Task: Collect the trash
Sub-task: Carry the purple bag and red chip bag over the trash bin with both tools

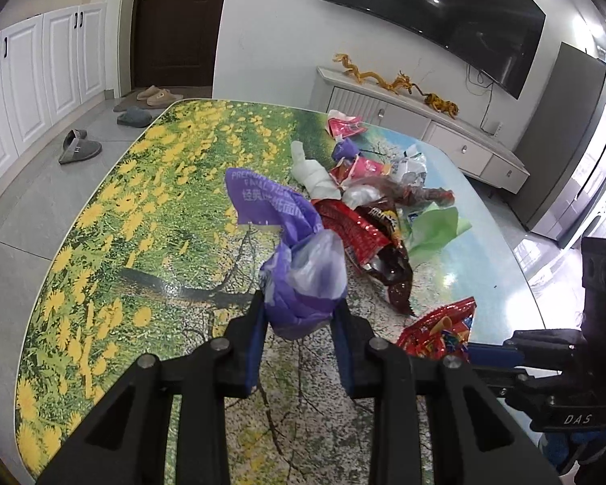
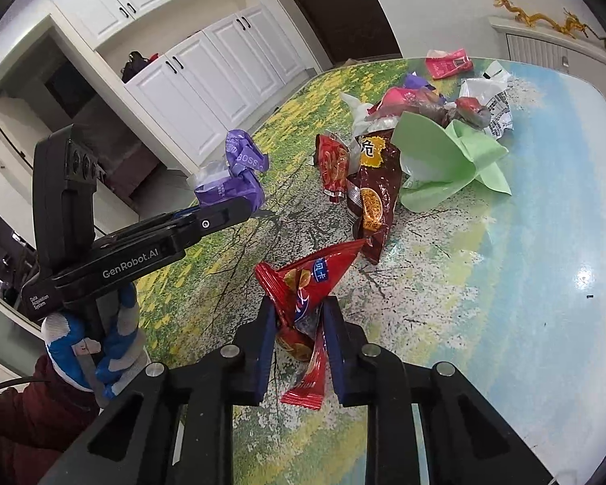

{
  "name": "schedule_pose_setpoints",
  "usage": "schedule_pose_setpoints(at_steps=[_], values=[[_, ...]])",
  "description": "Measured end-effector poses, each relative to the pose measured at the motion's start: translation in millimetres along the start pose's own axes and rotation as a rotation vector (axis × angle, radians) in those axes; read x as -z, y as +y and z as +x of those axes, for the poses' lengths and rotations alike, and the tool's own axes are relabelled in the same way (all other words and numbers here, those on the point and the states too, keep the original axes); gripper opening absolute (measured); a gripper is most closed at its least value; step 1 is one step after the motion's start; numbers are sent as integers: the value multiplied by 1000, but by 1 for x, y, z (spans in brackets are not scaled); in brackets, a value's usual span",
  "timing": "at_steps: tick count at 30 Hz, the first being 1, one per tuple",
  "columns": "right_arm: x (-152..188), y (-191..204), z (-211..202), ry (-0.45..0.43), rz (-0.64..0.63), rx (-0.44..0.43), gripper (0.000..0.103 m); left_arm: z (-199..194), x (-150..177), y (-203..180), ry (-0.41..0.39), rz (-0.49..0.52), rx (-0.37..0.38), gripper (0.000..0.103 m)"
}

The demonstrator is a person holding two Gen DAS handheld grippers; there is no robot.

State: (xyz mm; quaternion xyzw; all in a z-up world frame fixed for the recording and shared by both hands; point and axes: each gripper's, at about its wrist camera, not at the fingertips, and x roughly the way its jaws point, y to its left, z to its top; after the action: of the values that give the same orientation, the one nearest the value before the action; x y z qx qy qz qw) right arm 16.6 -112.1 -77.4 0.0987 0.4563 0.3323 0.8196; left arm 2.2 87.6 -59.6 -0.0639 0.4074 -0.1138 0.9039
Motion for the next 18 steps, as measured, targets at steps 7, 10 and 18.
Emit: schedule_pose_setpoints(at_steps=[7,10,18], values=[[2,-15,-32,-98,30,-26,22,-18,-4,-28,-25,33,-20,29],[4,-33,-56,-162,69,-19,22,-20,-11,-52,-28,69,-10,29],[27,-110,-144,-364,233,115,22,-2,-33,-153,-14,243,99,29]])
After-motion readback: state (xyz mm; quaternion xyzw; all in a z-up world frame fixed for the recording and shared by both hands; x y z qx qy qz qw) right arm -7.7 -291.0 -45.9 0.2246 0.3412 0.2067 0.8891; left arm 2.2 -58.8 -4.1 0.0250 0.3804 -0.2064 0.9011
